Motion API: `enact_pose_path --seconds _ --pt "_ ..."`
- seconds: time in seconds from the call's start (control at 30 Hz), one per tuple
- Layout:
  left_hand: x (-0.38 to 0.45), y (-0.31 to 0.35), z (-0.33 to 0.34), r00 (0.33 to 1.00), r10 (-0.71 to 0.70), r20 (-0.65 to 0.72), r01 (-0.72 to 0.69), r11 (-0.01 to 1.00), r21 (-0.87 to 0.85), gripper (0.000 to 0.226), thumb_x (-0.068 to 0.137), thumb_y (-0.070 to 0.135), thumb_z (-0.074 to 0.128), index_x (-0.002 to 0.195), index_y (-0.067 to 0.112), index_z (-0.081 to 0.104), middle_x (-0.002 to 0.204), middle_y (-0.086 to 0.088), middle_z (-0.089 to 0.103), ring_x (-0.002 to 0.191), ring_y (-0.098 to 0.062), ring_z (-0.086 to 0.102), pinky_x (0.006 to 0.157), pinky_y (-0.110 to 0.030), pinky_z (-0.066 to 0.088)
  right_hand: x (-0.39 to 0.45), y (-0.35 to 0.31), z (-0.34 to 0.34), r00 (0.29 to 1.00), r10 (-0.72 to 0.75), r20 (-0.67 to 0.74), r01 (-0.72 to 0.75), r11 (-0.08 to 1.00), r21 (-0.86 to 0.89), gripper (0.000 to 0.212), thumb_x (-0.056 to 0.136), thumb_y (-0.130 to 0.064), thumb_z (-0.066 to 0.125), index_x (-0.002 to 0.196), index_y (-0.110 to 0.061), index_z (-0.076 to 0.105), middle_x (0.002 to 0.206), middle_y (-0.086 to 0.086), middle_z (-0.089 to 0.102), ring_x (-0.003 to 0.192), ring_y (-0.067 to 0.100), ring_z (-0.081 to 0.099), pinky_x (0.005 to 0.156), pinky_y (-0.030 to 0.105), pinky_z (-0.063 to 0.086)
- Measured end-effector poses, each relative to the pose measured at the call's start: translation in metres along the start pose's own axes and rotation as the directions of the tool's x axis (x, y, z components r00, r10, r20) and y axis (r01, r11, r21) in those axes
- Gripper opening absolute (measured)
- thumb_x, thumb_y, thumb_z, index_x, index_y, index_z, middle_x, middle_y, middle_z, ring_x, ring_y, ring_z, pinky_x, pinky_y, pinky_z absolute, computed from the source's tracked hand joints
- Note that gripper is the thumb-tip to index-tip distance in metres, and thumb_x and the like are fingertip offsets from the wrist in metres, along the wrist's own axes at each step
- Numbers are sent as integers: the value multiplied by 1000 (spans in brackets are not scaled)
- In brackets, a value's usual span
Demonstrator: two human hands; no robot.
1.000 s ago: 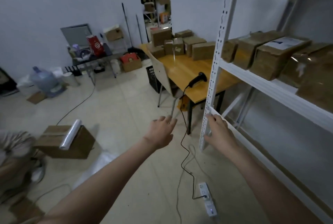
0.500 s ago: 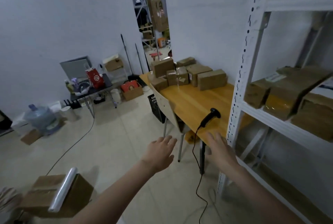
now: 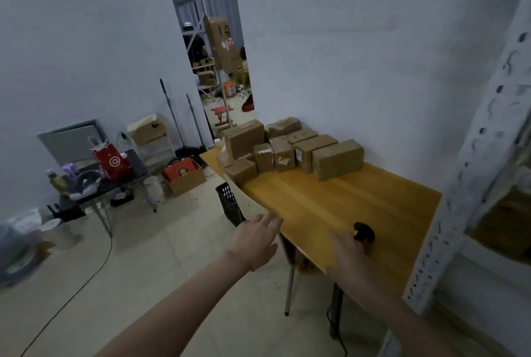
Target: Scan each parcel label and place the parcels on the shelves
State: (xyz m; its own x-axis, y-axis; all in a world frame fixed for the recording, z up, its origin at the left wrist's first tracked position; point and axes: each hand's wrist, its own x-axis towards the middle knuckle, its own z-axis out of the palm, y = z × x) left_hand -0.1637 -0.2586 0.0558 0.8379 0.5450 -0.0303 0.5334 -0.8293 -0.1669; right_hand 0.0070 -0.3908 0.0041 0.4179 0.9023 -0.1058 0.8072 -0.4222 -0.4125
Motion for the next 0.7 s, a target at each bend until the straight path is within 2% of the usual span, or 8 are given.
enact_pose_path --seconds 0.1,0.17,0.3,0.4,0.5,0.63,0.7 --pt "36 -47 14 998 59 7 -59 998 -17 61 100 36 45 151 17 19 157 -7 24 140 -27 31 107 -41 40 49 -26 14 997 71 -6 -71 997 -2 71 94 -29 57 150 -23 14 152 5 16 137 27 26 103 32 38" --pt "58 -83 20 995 99 -4 -99 995 -19 61 100 36 44 152 17 18 158 -7 23 141 -27 30 107 -40 39 81 -46 23 995 101 -18 -101 995 7 69 93 -29 57 149 -23 16 147 5 21 131 25 32 103 31 37" --pt "102 -157 32 992 126 -8 -126 990 -67 61 101 36 44 152 18 18 158 -6 22 141 -26 29 108 -40 39 142 -86 38 985 160 -67 -157 986 56 67 90 -29 58 147 -24 23 139 1 29 117 17 40 90 25 39" --pt "137 -210 38 990 139 -36 -141 985 -94 61 100 36 46 152 20 20 157 -3 25 139 -24 34 102 -37 43 179 -109 49 974 214 -70 -204 971 128 66 90 -30 59 146 -24 24 139 1 30 119 17 39 97 27 40" --pt "173 -253 42 991 118 -64 -125 985 -116 60 97 35 49 150 20 26 153 -1 31 133 -22 41 94 -34 49 206 -115 59 958 277 -72 -264 952 154 65 89 -35 59 145 -23 28 137 0 31 119 17 40 96 28 43" --pt "224 -294 49 993 73 -90 -88 980 -178 57 96 33 49 149 22 31 152 1 34 134 -18 40 97 -33 48 243 -114 61 946 322 -32 -311 933 182 64 90 -30 59 145 -24 26 140 -1 29 123 16 37 100 28 40" --pt "250 -309 57 992 73 -98 -90 977 -191 54 95 35 50 145 24 36 148 2 39 128 -17 45 92 -30 49 268 -111 63 945 324 -37 -312 931 190 62 90 -27 59 144 -24 29 136 -1 31 123 16 37 102 28 39"
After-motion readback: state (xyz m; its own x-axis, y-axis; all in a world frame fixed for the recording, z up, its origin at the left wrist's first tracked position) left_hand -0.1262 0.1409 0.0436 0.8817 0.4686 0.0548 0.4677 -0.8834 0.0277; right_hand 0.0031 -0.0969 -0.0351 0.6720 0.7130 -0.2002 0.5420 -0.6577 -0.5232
